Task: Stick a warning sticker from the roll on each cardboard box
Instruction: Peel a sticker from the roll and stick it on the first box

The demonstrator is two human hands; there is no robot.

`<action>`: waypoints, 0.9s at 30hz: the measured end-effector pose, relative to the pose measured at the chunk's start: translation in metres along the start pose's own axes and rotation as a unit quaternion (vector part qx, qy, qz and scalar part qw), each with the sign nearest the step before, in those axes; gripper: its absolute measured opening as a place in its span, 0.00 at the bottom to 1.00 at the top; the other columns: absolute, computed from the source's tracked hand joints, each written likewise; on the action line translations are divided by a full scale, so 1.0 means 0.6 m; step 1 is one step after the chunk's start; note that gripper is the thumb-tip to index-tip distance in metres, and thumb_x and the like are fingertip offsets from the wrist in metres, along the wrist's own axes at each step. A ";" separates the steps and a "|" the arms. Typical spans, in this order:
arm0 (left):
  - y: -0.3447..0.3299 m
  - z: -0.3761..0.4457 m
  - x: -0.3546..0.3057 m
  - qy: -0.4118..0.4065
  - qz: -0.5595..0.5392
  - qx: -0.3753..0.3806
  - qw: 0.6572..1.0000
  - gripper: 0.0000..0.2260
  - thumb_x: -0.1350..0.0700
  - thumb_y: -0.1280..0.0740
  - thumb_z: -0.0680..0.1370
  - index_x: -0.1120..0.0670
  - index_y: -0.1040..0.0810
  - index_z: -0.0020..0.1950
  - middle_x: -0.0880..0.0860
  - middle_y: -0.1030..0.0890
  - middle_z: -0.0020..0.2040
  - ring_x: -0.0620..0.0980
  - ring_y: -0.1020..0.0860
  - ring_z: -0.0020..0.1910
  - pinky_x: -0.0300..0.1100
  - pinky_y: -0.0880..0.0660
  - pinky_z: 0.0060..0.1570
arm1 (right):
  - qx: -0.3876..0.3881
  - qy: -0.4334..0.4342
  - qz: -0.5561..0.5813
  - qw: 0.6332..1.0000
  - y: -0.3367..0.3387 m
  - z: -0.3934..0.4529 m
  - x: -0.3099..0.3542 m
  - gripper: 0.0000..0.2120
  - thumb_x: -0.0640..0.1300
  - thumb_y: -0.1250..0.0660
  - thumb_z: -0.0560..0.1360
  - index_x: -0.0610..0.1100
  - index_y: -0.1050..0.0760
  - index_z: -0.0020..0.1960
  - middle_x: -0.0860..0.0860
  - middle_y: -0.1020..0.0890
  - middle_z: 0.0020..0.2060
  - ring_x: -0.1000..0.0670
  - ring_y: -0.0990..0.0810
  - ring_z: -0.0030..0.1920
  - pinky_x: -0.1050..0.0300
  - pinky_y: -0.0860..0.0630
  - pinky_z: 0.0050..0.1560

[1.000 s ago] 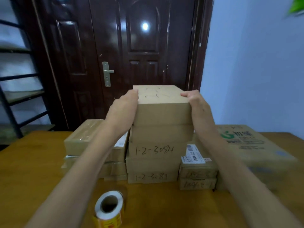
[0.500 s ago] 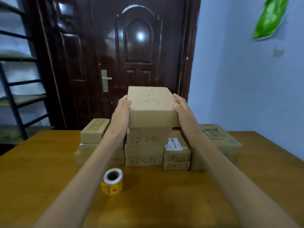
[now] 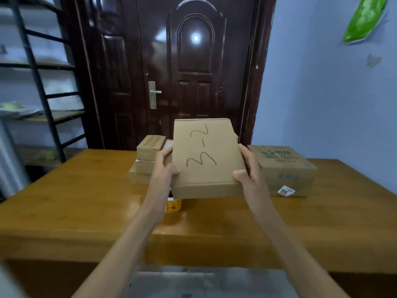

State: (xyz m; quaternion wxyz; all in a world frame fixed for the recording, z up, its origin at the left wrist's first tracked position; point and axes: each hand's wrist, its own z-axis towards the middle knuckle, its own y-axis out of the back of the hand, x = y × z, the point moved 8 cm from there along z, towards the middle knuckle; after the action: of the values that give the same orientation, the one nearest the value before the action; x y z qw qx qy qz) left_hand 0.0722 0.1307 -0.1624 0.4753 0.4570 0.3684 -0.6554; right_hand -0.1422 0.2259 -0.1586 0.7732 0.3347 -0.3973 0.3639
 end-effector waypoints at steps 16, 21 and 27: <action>-0.038 -0.079 0.225 0.155 0.069 0.039 0.985 0.24 0.55 0.28 0.80 0.44 0.31 0.73 0.42 0.23 0.62 0.34 0.22 0.60 0.30 0.23 0.46 | -0.044 -0.168 0.064 0.983 0.012 -0.121 -0.219 0.27 0.44 0.37 0.72 0.57 0.27 0.71 0.65 0.19 0.61 0.60 0.23 0.65 0.64 0.25 0.56; -0.050 -0.041 0.256 0.173 0.090 0.076 0.978 0.26 0.52 0.27 0.80 0.40 0.36 0.73 0.38 0.25 0.62 0.31 0.23 0.56 0.29 0.24 0.44 | -0.058 -0.222 0.079 0.970 0.023 -0.076 -0.255 0.30 0.51 0.34 0.72 0.58 0.30 0.75 0.58 0.20 0.65 0.59 0.19 0.62 0.60 0.23 0.57; -0.056 -0.017 0.281 0.230 0.050 0.063 0.970 0.32 0.50 0.29 0.81 0.40 0.42 0.80 0.41 0.23 0.61 0.44 0.21 0.58 0.40 0.22 0.48 | -0.014 -0.270 0.071 0.960 0.017 -0.065 -0.285 0.22 0.46 0.31 0.83 0.61 0.28 0.74 0.56 0.16 0.61 0.52 0.16 0.59 0.52 0.19 0.59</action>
State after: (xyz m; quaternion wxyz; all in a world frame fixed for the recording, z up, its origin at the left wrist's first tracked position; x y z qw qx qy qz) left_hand 0.0204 0.1010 -0.3240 0.3799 0.6423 0.4030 -0.5298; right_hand -0.2079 0.2120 -0.3210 0.6138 0.3801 -0.6195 0.3083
